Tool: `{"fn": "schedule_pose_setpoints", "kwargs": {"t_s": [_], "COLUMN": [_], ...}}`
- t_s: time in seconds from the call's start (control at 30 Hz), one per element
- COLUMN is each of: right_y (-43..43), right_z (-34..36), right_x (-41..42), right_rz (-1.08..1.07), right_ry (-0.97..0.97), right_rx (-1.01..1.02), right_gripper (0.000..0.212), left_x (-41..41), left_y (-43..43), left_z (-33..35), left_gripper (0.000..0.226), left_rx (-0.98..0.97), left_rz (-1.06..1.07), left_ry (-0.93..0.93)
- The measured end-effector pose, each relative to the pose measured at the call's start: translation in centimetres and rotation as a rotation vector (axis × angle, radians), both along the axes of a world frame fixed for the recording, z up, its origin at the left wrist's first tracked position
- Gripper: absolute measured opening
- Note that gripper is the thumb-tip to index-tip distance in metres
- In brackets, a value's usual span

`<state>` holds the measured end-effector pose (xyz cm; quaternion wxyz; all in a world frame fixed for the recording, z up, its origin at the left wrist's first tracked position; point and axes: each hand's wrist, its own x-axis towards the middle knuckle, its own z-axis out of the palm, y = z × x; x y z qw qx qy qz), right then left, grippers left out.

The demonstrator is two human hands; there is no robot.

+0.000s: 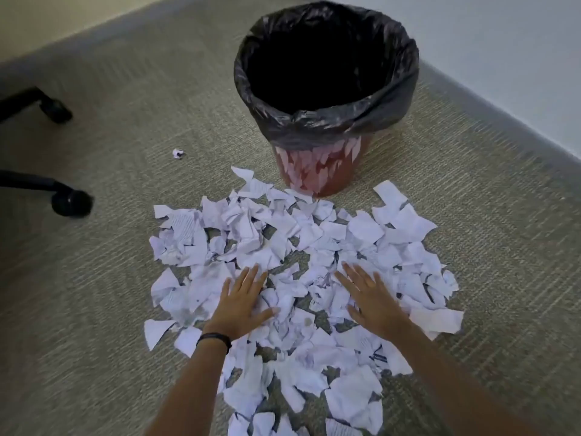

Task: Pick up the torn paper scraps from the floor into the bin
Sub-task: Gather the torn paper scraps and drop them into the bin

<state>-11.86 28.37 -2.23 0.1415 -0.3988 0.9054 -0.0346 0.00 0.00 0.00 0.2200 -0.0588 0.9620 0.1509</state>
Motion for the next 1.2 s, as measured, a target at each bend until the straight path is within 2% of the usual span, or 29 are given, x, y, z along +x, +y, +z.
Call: {"fn": "schedule_pose_setpoints", "kwargs": {"t_s": [0.17, 0.37, 0.5, 0.63, 0.73, 0.83, 0.93, 1.07, 1.2], "right_y": [-1.8, -2.8, -2.8, -3.0, -3.3, -4.0, -4.7, -5.2, -5.5], "right_z": [-0.3, 0.1, 0.6, 1.3, 2.0, 2.6, 3.6, 6.9, 13.2], "right_x": [-0.1, 0.7, 1.3, 1.7, 1.6, 1.2, 0.2, -1.6, -3.5], "right_rz": [0.043, 0.096, 0.08, 0.077, 0.095, 0.034, -0.035, -0.1, -0.21], "right_ry": [-0.134, -0.194, -0.219, -0.245, -0.249, -0.29, -0.379, -0.464, -0.555], "right_rx": [-0.041, -0.085, -0.119, -0.106, -0.053, -0.018, -0.084, -0.231, -0.445], "right_gripper": [0.075, 0.072, 0.06, 0.042, 0.032, 0.027, 0.021, 0.014, 0.012], "left_x": [-1.0, -1.8, -1.6, -1.7, -1.6, -1.2, -1.4, -1.4, -0.8], "left_y": [-1.1, -0.3, -0.1, -0.1, -0.5, -0.7, -0.7, -1.2, -1.8], "left_z": [-1.3, -1.3, -0.8, -0.8, -0.6, -0.8, -1.1, -1.9, -3.4], "left_gripper": [0.104, 0.131, 0.145, 0.145, 0.133, 0.088, 0.065, 0.065, 0.072], "left_rx": [0.001, 0.045, 0.026, 0.017, 0.021, 0.003, -0.099, -0.119, -0.105], "left_rz": [-0.011, -0.005, -0.045, -0.078, -0.095, -0.076, -0.037, 0.102, 0.12], "left_ry": [0.021, -0.095, -0.177, -0.184, -0.194, -0.161, -0.06, -0.003, -0.016]}}
